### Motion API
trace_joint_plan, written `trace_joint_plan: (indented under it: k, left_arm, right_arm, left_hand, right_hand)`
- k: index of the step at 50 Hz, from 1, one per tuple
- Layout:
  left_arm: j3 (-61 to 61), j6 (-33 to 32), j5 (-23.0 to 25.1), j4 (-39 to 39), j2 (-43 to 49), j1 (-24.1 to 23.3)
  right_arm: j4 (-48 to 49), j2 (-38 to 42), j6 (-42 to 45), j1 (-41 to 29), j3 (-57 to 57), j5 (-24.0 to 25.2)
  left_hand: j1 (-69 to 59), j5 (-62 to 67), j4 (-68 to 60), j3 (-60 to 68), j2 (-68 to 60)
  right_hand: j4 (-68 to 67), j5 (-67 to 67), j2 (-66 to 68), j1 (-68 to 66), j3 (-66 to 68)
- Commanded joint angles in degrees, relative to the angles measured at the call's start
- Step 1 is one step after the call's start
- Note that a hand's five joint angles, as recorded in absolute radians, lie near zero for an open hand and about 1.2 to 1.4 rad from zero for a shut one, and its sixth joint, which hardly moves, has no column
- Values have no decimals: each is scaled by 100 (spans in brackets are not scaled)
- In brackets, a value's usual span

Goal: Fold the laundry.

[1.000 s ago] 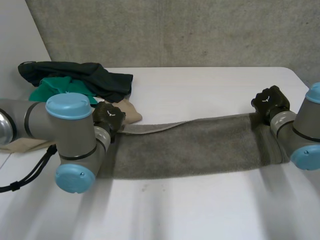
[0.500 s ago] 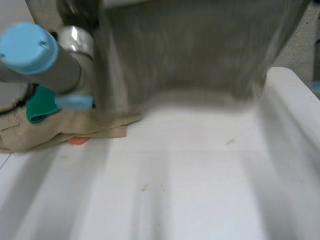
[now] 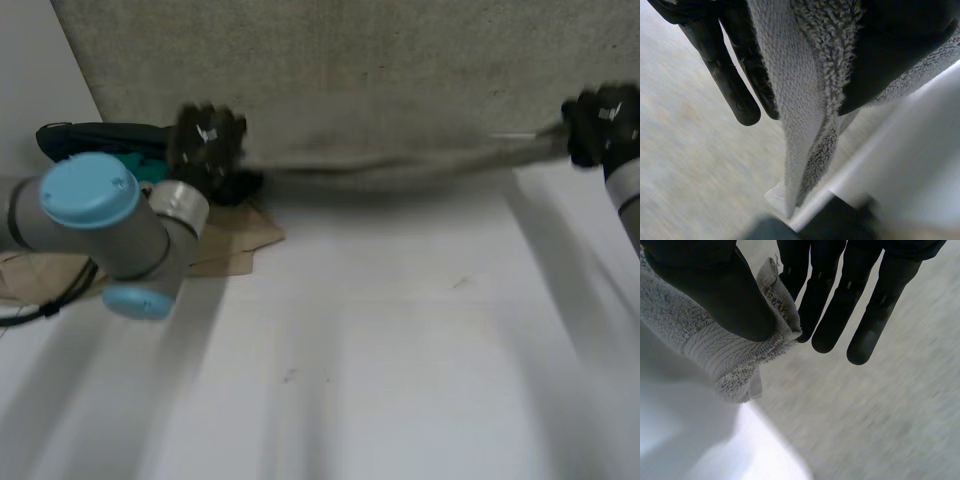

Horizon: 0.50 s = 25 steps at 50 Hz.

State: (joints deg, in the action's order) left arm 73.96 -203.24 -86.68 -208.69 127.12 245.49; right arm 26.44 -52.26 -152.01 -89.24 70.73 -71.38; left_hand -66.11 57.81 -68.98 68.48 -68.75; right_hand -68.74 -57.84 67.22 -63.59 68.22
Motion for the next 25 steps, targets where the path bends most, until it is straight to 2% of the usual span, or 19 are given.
trace_joint_plan:
  k: [1, 5, 9, 11, 16, 19, 22, 25]
  left_arm:
    - [681, -364, -182, 1110, -82, -247]
    - [1250, -637, -795, 2206, -748, -283]
    - [1857, -637, -1069, 2963, -1433, -405]
    - [2148, -637, -1079, 3237, -1786, -519]
    - [2842, -681, -1035, 3896, -2542, -739]
    - [2887, -664, -1017, 3985, -2587, -775]
    - [2712, -664, -912, 3766, -2386, -784]
    - [2327, -655, -868, 3354, -1852, -731]
  right_arm:
    - [-981, -135, 1030, 441, 809, 98]
    - [-1930, -644, 1831, 653, 1284, 107]
    - [-3205, -1488, 2710, 995, 1803, 28]
    - [-4150, -2013, 3262, 1267, 2118, 2]
    - [-5385, -2797, 4090, 1549, 2682, 98]
    - [-5370, -3053, 4188, 1559, 2841, 168]
    - [-4905, -3036, 4100, 1532, 2885, 221]
    - [-4342, -2712, 3793, 1322, 2815, 230]
  left_hand:
    - [-1389, 1219, -1102, 1152, -1125]
    - [-1389, 1219, -1102, 1152, -1125]
    - [-1389, 1219, -1102, 1152, -1125]
    - [-1389, 1219, -1102, 1152, -1125]
    - [-1389, 1219, -1102, 1152, -1125]
    - [-1389, 1219, -1102, 1152, -1125]
    - [-1389, 1219, -1102, 1152, -1125]
    - [-1389, 1219, -1102, 1152, -1125]
  right_hand:
    - [-1126, -1216, 1278, -1641, 1178]
    - [-1126, -1216, 1278, -1641, 1178]
    - [-1126, -1216, 1278, -1641, 1178]
    - [-1126, -1216, 1278, -1641, 1178]
    - [-1126, -1216, 1278, -1641, 1178]
    - [-1126, -1216, 1278, -1641, 1178]
    - [-1126, -1216, 1278, -1641, 1178]
    - [-1126, -1216, 1278, -1641, 1178]
